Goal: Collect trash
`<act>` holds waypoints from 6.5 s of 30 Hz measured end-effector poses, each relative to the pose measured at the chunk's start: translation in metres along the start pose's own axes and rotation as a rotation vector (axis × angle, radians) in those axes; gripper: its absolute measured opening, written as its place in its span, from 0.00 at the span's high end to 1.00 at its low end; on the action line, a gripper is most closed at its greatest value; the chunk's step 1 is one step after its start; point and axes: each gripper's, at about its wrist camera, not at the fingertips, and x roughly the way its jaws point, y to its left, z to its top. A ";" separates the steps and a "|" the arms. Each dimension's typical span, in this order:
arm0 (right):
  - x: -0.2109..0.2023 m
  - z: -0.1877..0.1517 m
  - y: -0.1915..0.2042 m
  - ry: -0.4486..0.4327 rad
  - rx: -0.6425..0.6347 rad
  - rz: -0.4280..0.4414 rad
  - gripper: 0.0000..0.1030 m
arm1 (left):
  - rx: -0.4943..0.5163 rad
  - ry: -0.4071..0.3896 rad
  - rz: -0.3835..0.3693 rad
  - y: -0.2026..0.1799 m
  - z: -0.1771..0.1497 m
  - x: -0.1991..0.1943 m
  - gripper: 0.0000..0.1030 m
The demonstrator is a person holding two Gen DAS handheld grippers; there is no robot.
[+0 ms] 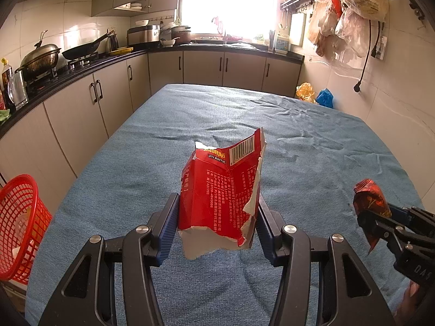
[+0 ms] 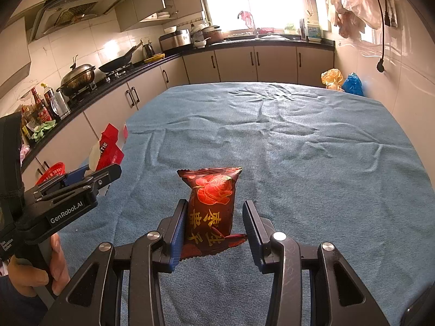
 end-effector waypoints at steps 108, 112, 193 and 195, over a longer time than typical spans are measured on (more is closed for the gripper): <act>0.001 -0.001 0.264 0.084 -0.189 0.322 0.30 | -0.337 -0.173 0.435 0.222 -0.084 -0.173 0.07; -0.025 -0.019 0.241 0.046 -0.202 0.267 0.25 | -0.286 -0.171 0.472 0.199 -0.085 -0.179 0.05; -0.126 -0.122 0.174 -0.078 -0.234 -0.118 0.07 | -0.070 -0.097 0.493 0.098 -0.122 -0.189 0.01; -0.122 -0.119 0.167 -0.062 -0.201 -0.111 0.07 | -0.065 -0.078 0.446 0.096 -0.122 -0.183 0.01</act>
